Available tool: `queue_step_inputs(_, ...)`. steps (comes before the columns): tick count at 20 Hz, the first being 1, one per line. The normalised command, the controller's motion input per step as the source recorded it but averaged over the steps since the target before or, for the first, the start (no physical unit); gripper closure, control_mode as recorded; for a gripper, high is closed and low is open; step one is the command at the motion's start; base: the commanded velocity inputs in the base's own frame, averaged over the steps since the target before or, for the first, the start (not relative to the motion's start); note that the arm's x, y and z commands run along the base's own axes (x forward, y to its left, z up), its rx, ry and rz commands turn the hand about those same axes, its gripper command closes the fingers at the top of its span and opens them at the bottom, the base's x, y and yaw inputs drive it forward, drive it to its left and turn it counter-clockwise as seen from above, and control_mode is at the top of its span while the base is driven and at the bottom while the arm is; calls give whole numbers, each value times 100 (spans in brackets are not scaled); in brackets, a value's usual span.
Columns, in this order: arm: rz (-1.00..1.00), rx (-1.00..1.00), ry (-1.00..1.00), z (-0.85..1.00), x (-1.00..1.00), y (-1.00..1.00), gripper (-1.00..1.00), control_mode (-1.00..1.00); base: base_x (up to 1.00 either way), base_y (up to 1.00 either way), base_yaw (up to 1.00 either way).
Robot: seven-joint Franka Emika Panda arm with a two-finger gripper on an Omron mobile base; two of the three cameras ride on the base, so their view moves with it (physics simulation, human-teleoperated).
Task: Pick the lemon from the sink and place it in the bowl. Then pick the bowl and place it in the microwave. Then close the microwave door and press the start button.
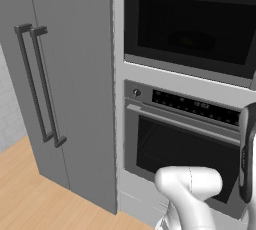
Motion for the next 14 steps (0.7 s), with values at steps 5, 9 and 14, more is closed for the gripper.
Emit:
queue_step_inputs(5, 0, 0, 0, -11, 1, -6, 100, -100, 0, 0, 0)
queue_step_inputs(9, 0, 0, 0, -5, 5, 1, 100, -100, 0, 0, 0)
queue_step_inputs(14, 0, 0, 0, -2, 27, 0, 100, -100, 0, 0, 0)
